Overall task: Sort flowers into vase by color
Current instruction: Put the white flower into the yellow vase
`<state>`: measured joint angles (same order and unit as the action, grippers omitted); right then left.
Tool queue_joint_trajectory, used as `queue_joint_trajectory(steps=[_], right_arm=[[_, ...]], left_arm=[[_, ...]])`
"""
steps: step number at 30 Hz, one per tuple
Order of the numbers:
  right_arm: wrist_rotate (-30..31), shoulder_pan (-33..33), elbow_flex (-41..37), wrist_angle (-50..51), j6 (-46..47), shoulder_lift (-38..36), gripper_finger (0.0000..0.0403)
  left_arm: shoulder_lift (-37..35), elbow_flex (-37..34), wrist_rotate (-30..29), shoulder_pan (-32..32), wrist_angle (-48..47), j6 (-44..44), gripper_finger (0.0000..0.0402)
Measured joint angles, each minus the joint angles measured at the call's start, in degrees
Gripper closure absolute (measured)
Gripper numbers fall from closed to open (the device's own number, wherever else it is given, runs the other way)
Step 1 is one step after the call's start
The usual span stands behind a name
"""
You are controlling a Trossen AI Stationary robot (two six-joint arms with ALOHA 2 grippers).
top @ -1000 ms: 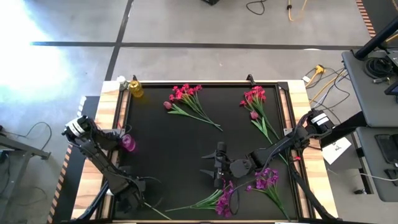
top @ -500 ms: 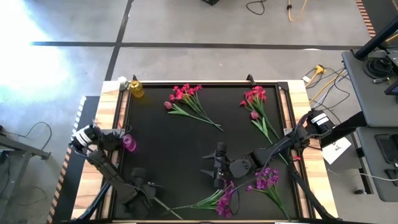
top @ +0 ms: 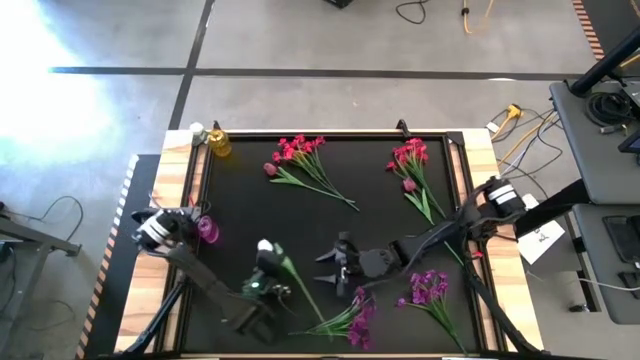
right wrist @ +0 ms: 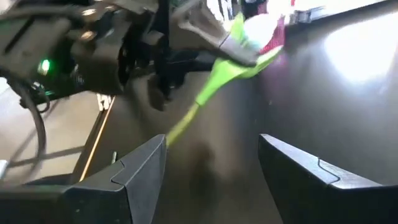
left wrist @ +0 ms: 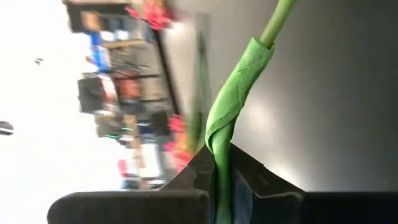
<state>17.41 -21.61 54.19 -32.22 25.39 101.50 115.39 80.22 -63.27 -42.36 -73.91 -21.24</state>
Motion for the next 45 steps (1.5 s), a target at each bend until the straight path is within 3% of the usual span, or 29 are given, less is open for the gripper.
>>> queue_joint_trajectory(steps=[4,7,22,27,32,34,40,45], right_arm=[[-2.9,1.6,0.1,0.1,5.3,1.9,0.017],[-4.2,2.2,0.3,-0.1,6.9,2.5,0.0182],[-6.5,2.7,5.3,0.5,4.9,5.3,0.0204],[-6.3,2.8,6.4,0.2,3.4,5.3,0.0251],[-6.6,2.9,6.4,0.2,2.2,5.1,0.034],[-6.9,2.9,6.4,0.2,1.8,5.2,0.0377],[-6.0,2.9,6.4,0.0,-1.0,4.7,0.0387],[-0.3,2.9,6.4,0.2,-8.3,1.9,0.0388]], left_arm=[[4.6,2.4,-9.1,2.1,-0.4,8.7,0.0401],[7.1,4.4,-12.6,2.8,-0.7,12.9,0.0401],[8.9,9.2,-16.0,2.8,-1.1,14.4,0.0401],[8.9,10.7,-12.1,2.7,-4.0,14.3,0.0401],[8.4,10.8,-9.7,2.5,-5.1,14.2,0.0374],[7.8,10.8,-9.7,2.4,-5.1,13.1,0.0356],[3.6,10.8,-9.3,2.4,-7.0,6.8,0.0298],[-4.3,10.6,-6.6,1.7,-16.2,-12.4,0.0246]])
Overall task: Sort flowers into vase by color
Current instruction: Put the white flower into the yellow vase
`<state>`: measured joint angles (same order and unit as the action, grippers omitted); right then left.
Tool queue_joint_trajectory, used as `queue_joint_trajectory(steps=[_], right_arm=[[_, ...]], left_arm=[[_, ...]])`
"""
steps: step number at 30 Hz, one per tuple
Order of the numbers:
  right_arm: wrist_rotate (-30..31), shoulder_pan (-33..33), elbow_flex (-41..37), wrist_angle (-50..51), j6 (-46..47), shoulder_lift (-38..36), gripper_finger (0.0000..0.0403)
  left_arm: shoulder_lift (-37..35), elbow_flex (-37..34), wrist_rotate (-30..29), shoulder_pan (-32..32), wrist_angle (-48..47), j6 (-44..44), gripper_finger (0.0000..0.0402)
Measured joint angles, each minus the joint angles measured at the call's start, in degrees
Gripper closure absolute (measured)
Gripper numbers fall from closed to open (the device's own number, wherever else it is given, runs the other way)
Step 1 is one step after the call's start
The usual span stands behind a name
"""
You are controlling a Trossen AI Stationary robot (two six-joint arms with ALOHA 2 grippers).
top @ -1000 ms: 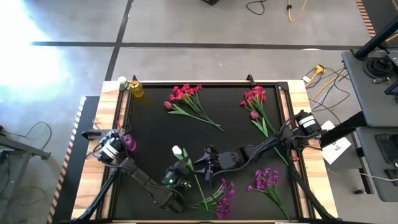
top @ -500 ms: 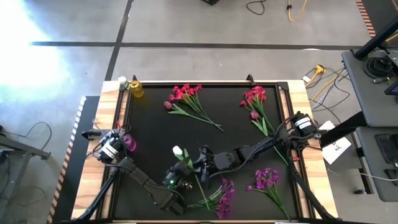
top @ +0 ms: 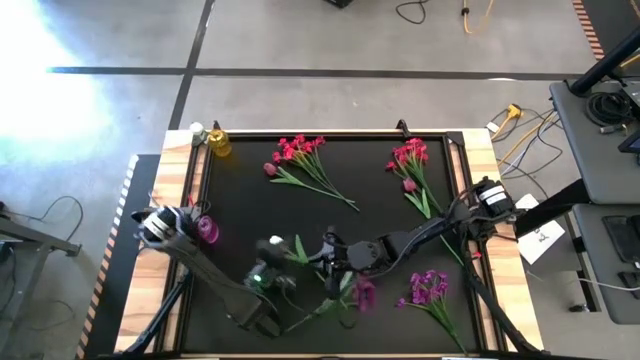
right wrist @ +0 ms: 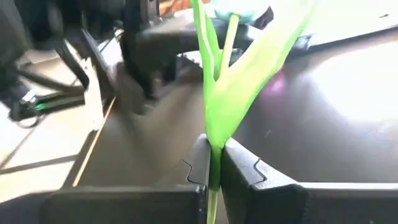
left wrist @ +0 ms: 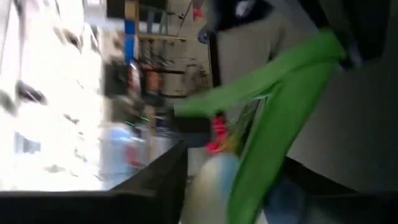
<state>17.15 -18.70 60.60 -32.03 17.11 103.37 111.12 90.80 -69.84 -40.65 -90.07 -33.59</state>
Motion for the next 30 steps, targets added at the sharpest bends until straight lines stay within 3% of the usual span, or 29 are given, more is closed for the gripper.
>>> queue_joint_trajectory(steps=[8,11,14,16,19,23,25,27,30], right_arm=[[7.9,-0.1,-0.1,0.2,-12.6,-7.8,0.0389],[8.0,-0.3,-0.1,-0.1,-15.6,-9.7,0.039],[6.0,-0.8,-0.1,-2.0,-18.6,-10.0,0.039],[3.7,-0.9,-0.1,-4.4,-20.2,-9.4,0.039],[1.8,-1.2,-0.1,-7.7,-21.9,-7.7,0.039],[1.9,-1.1,-0.1,-11.1,-23.4,-5.9,0.039],[1.9,-1.3,-0.1,-11.5,-23.6,-5.7,0.039],[1.9,-1.8,-0.1,-12.0,-23.7,-5.5,0.039],[1.9,-2.5,-0.1,-13.1,-24.5,-5.4,0.039]], left_arm=[[-19.1,-8.3,3.0,-4.4,3.4,-21.2,0.0179],[-26.1,-14.0,0.1,-6.4,7.9,-29.6,0.0164],[-32.1,-22.2,-5.2,-7.5,20.5,-32.9,0.0155],[-34.9,-28.1,-8.1,-7.4,34.6,-27.8,0.0153],[-37.3,-36.7,-6.4,-6.3,62.8,-8.7,0.0153],[-36.7,-47.9,9.2,-3.7,113.0,24.6,0.0153],[-35.8,-51.7,12.6,-2.8,133.2,35.8,0.0153],[-35.8,-54.6,12.3,-2.0,142.9,42.8,0.0153],[-36.2,-57.9,16.6,0.5,147.3,43.5,0.0153]])
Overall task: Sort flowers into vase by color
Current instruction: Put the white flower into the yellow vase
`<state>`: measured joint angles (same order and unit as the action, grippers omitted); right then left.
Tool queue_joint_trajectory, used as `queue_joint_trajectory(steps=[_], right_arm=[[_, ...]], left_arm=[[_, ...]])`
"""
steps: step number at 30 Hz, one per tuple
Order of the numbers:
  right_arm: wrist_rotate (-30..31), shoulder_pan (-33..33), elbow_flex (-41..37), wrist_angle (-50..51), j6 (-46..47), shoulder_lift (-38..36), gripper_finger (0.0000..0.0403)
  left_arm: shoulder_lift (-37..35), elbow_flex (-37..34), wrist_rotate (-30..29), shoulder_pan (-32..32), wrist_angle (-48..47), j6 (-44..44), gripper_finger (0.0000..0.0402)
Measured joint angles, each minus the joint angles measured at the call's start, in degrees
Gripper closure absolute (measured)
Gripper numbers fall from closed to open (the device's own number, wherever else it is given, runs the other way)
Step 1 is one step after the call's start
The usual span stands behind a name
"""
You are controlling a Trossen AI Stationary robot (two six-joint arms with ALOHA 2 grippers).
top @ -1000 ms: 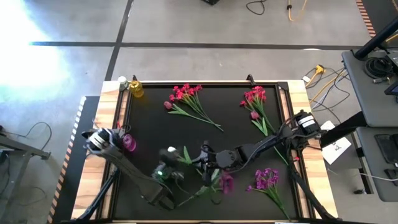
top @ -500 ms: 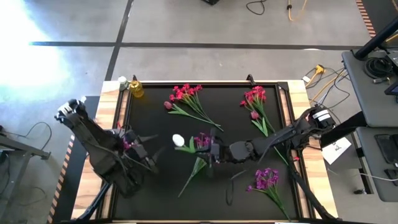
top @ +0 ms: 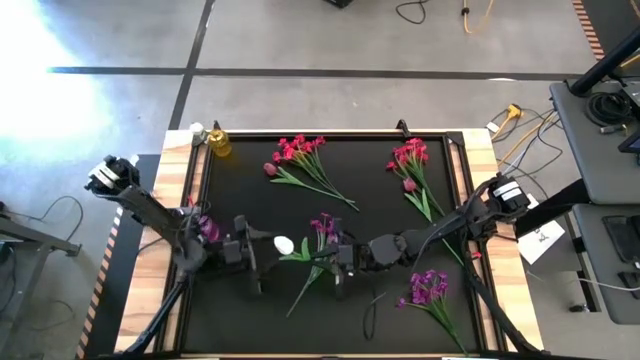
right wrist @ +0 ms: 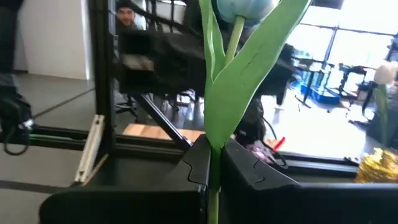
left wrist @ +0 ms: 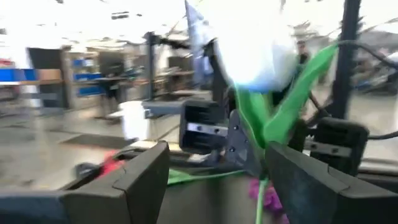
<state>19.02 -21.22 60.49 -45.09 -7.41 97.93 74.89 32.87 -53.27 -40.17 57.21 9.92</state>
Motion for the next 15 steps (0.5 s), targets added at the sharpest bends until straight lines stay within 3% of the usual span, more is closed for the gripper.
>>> queue_joint_trajectory(steps=[3,9,12,15], right_arm=[[0.3,0.1,0.0,-1.0,-0.7,0.0,0.039],[0.7,0.9,0.0,-0.8,0.9,0.0,0.039],[2.7,1.0,0.0,-0.7,1.1,0.0,0.039],[5.1,1.0,0.0,-0.7,0.8,0.0,0.039]], left_arm=[[0.0,-1.4,10.5,3.7,2.2,-4.3,0.0153],[2.8,0.9,24.9,9.2,2.5,-6.0,0.0153],[4.3,3.5,25.7,9.8,0.5,-6.0,0.0154],[4.7,6.0,20.6,9.9,-4.6,-5.9,0.017]])
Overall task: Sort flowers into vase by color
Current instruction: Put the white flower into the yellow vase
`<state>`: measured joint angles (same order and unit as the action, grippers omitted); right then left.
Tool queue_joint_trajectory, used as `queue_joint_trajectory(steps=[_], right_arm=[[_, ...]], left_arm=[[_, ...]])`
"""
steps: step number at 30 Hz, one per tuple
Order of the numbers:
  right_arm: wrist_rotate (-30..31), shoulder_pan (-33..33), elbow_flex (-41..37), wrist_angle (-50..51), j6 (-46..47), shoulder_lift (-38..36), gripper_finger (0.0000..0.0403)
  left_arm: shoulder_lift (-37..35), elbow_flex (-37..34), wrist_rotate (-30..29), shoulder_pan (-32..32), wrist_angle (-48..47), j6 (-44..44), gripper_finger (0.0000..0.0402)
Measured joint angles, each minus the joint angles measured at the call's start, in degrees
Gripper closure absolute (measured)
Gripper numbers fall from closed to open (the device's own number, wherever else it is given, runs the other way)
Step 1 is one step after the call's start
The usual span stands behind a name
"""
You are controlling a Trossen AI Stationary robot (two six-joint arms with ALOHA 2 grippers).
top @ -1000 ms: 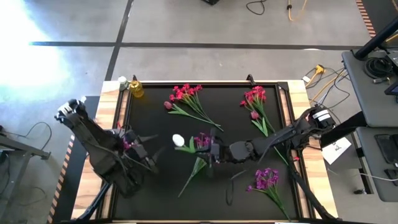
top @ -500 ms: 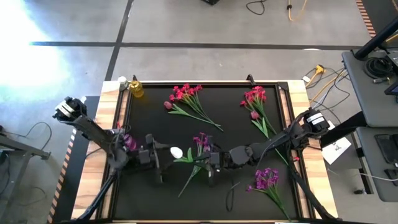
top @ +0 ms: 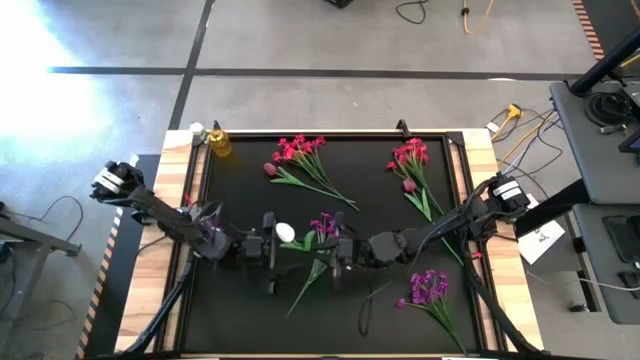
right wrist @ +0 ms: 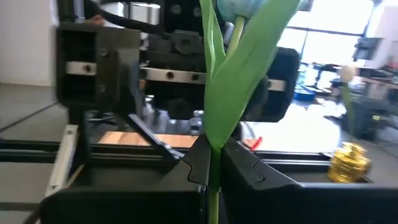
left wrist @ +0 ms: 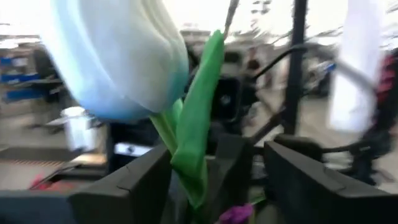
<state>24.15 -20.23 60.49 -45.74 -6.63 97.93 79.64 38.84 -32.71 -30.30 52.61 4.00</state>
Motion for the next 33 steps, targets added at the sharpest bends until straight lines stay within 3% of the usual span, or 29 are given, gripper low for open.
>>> queue_joint_trajectory(steps=[3,7,11,16,20,22,25,29,31,33], right_arm=[[0.1,0.0,0.0,0.0,0.0,0.0,0.039],[-0.1,-0.1,0.0,-0.2,0.0,0.0,0.0384],[0.1,-0.2,0.0,0.0,0.0,0.0,0.0341],[2.1,-1.5,0.0,0.6,-1.0,-0.4,0.0249],[3.7,-3.4,0.0,6.9,-0.8,-2.0,0.0185],[4.1,-4.6,-0.3,10.1,0.4,-2.0,0.0163],[4.3,-5.9,-0.9,11.5,2.5,-1.8,0.0141],[4.4,-6.8,-1.6,11.0,3.1,-1.3,0.0131],[4.4,-6.9,-1.8,10.8,3.2,-1.3,0.0132],[4.4,-6.8,-1.9,10.5,3.2,-1.3,0.0135]], left_arm=[[-0.5,2.4,-1.5,0.1,-7.8,-0.1,0.0212],[-0.8,6.2,-2.0,0.1,-15.3,-0.5,0.03],[-0.8,10.8,-4.4,0.1,-24.9,-0.8,0.0387],[-1.9,17.1,-8.4,0.0,-40.3,-2.0,0.0394],[-5.9,20.6,-13.9,0.1,-52.1,-2.2,0.0398],[-9.4,21.3,-18.8,0.3,-56.3,-2.2,0.0399],[-15.3,20.6,-30.9,1.8,-62.1,-2.6,0.04],[-22.6,17.0,-49.1,8.2,-64.2,-3.9,0.0401],[-25.6,15.0,-50.2,13.9,-64.1,-6.2,0.0401],[-27.8,13.0,-45.6,21.4,-63.9,-8.9,0.0401]])
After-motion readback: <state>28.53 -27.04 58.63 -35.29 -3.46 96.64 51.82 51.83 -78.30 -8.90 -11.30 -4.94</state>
